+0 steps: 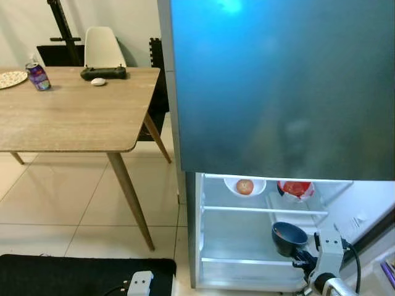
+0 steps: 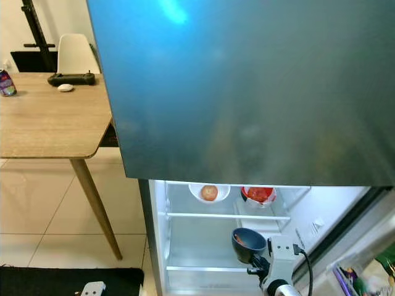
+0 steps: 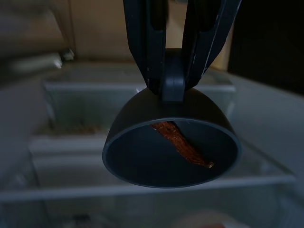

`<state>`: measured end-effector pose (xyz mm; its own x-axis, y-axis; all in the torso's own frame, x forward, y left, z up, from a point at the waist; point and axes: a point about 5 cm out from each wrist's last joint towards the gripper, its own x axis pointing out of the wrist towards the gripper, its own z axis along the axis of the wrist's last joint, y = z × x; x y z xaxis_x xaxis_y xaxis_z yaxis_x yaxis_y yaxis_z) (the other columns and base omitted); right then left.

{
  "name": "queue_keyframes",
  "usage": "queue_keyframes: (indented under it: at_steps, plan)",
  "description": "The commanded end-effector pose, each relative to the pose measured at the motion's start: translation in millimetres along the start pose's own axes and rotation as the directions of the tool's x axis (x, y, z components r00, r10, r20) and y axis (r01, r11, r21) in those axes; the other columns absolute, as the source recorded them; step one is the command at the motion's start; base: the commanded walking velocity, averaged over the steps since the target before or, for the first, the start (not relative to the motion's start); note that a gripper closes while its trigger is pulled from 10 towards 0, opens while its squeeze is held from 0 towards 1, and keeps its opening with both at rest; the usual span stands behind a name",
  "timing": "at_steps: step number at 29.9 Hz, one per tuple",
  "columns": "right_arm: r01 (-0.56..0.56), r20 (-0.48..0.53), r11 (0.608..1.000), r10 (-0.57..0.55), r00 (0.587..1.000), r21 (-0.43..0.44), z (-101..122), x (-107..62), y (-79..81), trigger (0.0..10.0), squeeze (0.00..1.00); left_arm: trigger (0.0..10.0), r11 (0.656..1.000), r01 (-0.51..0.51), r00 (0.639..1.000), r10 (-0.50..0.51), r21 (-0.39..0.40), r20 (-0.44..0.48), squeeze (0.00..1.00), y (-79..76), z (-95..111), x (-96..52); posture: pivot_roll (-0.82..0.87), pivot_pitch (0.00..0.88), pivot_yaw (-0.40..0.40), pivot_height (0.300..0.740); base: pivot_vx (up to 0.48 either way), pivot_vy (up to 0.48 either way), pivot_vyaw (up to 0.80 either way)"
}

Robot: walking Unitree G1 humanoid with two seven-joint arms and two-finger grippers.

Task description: Restocking fridge

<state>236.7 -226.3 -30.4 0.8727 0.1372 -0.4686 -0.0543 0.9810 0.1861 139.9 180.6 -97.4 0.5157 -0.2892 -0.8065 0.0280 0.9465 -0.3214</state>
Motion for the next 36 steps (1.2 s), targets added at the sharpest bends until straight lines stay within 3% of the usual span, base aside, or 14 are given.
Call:
queue_keyframes:
  at_steps: [1,6,8,11,15,16,18,21,25,26,29,32,35,36]
  plan:
    - [-0.020,0.076,1.000,0.020,0.997,0.003,16.6,4.1,-1.1,10.0,0.00,10.0,1.000,-0.004,1.000,0.004,0.001,-0.006,0.00,0.0,-1.8,-0.2,-0.09,0.000,-0.025,0.740,0.000,0.000,0.00]
    - [-0.158,0.113,0.987,0.157,0.981,0.003,26.3,9.8,12.4,10.0,0.00,10.0,1.000,-0.012,1.000,0.011,0.012,0.007,0.00,0.7,1.4,0.1,-0.09,0.000,-0.023,0.740,0.000,0.000,0.00]
    - [-0.269,0.141,0.963,0.266,0.954,0.001,32.6,11.5,21.1,10.0,0.00,10.0,1.000,-0.008,1.000,0.008,0.020,0.030,0.00,0.1,6.2,0.8,-0.08,0.000,-0.023,0.740,0.000,0.000,0.00]
    - [-0.337,0.157,0.941,0.333,0.930,-0.003,37.0,11.6,25.3,10.0,0.00,10.0,1.000,-0.009,0.999,0.008,0.022,0.050,0.00,-0.1,10.5,1.4,-0.08,0.000,-0.023,0.740,0.000,0.000,0.00]
    - [-0.522,0.176,0.852,0.520,0.836,-0.038,48.4,7.7,33.5,10.0,0.00,10.0,0.999,0.014,0.995,-0.019,0.043,0.100,0.00,-3.8,22.6,3.7,-0.08,0.000,-0.022,0.740,0.000,0.000,0.00]
    - [-0.522,0.176,0.852,0.520,0.836,-0.038,48.4,7.7,33.5,10.0,0.00,10.0,0.999,0.014,0.995,-0.019,0.043,0.100,0.00,-3.8,22.6,3.7,-0.08,0.000,-0.022,0.740,0.000,0.000,0.00]
    - [-0.595,0.159,0.801,0.598,0.786,-0.072,51.8,3.6,36.2,10.0,0.00,10.0,0.998,0.030,0.992,-0.037,0.057,0.122,0.00,-6.5,29.0,5.1,-0.08,0.000,-0.022,0.740,0.000,0.000,0.00]
    - [-0.636,0.128,0.764,0.646,0.753,-0.112,54.9,0.4,38.0,10.0,0.00,10.0,0.995,0.057,0.986,-0.068,0.078,0.154,0.00,-10.0,37.4,6.2,-0.08,0.000,-0.022,0.740,0.000,0.000,0.00]
    - [-0.649,0.140,0.750,0.662,0.736,-0.132,64.2,-1.8,36.9,10.0,0.00,10.0,0.987,0.095,0.971,-0.121,0.128,0.208,0.00,-13.8,51.0,6.4,-0.08,0.000,-0.022,0.740,0.000,0.000,0.00]
    - [-0.663,0.179,0.736,0.677,0.714,-0.139,74.6,-4.8,35.7,10.0,0.00,10.0,0.969,0.127,0.957,-0.176,0.213,0.230,0.00,-18.4,60.3,6.2,-0.08,0.000,-0.024,0.740,0.000,0.000,0.00]
    - [-0.667,0.195,0.731,0.682,0.705,-0.146,79.0,-6.0,34.9,10.0,0.00,10.0,0.959,0.137,0.953,-0.196,0.250,0.231,0.00,-20.3,63.0,6.1,-0.08,0.000,-0.024,0.740,0.000,0.000,0.00]
    - [-0.617,0.273,0.771,0.634,0.723,-0.156,99.2,-4.7,29.1,10.0,0.00,10.0,0.908,0.166,0.941,-0.262,0.384,0.213,0.00,-28.6,70.2,6.9,-0.08,0.000,-0.020,0.740,0.000,0.000,0.00]
    - [-0.604,0.287,0.782,0.621,0.729,-0.155,104.7,-4.7,27.8,10.0,0.00,10.0,0.889,0.177,0.937,-0.284,0.423,0.203,0.00,-31.8,71.7,7.3,-0.08,0.000,-0.020,0.740,0.000,0.000,0.00]
    - [-0.597,0.281,0.785,0.617,0.735,-0.165,107.9,-4.7,27.6,10.0,0.00,10.0,0.864,0.193,0.931,-0.312,0.466,0.192,0.00,-36.0,73.4,7.8,-0.08,0.000,-0.018,0.740,0.000,0.000,0.00]
